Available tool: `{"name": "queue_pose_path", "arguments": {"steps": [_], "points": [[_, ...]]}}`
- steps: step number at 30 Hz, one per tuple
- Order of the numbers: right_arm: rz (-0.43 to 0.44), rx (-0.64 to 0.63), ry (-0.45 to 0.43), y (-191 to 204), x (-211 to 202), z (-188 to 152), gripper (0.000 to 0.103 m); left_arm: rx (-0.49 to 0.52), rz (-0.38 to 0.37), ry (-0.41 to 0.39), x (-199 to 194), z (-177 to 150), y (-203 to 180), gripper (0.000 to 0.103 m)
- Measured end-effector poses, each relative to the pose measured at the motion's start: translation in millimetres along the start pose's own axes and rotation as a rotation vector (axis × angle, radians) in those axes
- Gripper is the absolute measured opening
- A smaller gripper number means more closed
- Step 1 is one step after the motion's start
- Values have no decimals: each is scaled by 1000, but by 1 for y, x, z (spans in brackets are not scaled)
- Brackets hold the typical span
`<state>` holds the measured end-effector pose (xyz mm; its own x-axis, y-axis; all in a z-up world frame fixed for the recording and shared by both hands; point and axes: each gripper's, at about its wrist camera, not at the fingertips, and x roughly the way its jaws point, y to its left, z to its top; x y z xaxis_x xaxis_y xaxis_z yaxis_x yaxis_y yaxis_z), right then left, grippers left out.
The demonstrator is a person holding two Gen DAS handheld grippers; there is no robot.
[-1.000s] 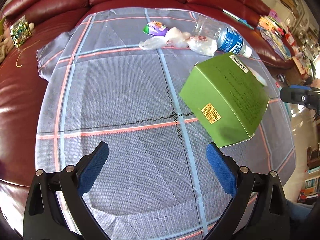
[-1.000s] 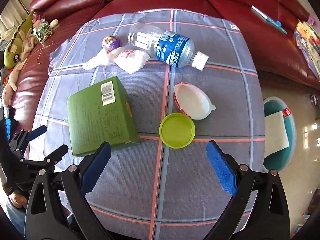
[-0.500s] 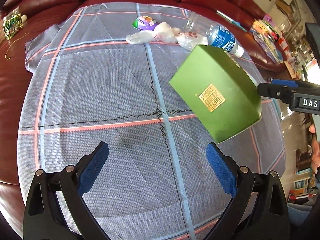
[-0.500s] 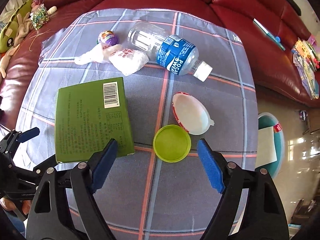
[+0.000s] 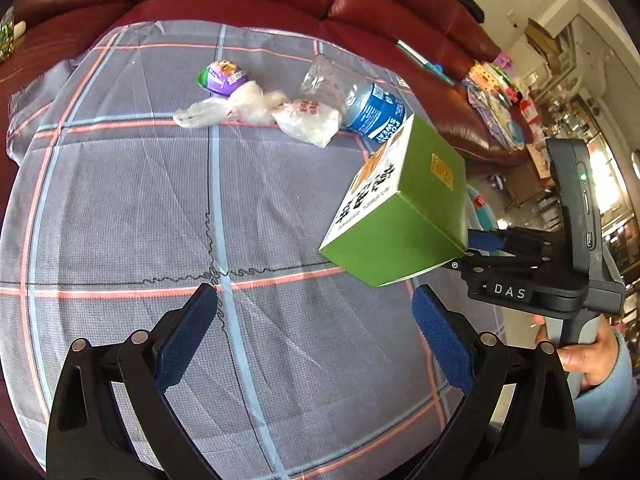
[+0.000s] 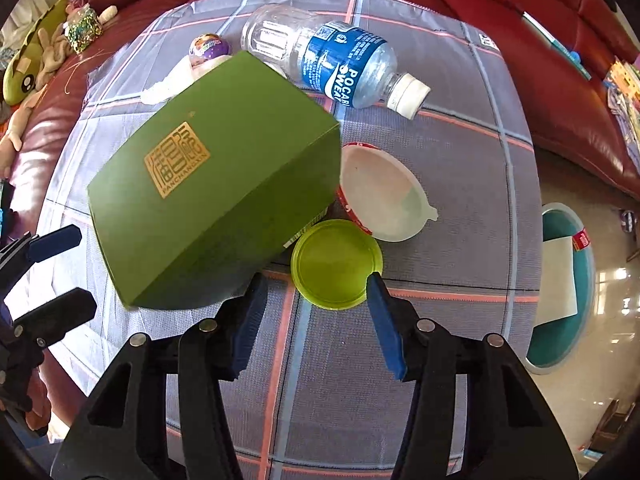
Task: Collect trash
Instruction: 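Close the left gripper on the green box and lift it, then grasp the clear water bottle with the right gripper while the left holds the box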
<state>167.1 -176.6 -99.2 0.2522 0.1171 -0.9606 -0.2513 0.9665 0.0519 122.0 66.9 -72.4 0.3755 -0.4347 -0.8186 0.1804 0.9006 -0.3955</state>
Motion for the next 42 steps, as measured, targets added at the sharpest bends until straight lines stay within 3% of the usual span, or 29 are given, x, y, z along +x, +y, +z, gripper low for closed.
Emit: {"name": "queue_pose_path", "arguments": {"steps": [6, 10, 20, 21, 22, 23, 27, 33, 42], "points": [[20, 32, -22, -31, -15, -12, 51, 112, 27, -6, -1, 9, -40, 98], [33, 63, -38, -52, -22, -18, 61, 210, 89, 10, 16, 14, -66, 98], [62, 146, -37, -94, -18, -32, 68, 277, 195, 36, 67, 32, -84, 98], [66, 152, -37, -97, -17, -32, 68, 277, 193, 30, 68, 33, -84, 96], [70, 158, -36, -99, -16, -32, 68, 278, 192, 26, 69, 33, -83, 78], [73, 159, -36, -99, -15, -31, 68, 278, 198, 31, 71, 34, -82, 67], [80, 152, -34, -98, -10, -23, 68, 252, 241, -9, 60, 34, -76, 64], [82, 111, -34, -87, -5, 0, 68, 171, 247, -76, 28, 46, -55, 64], [46, -115, -50, -35, -4, 90, 74, 73, 265, -144, 3, 87, -16, 65]]}}
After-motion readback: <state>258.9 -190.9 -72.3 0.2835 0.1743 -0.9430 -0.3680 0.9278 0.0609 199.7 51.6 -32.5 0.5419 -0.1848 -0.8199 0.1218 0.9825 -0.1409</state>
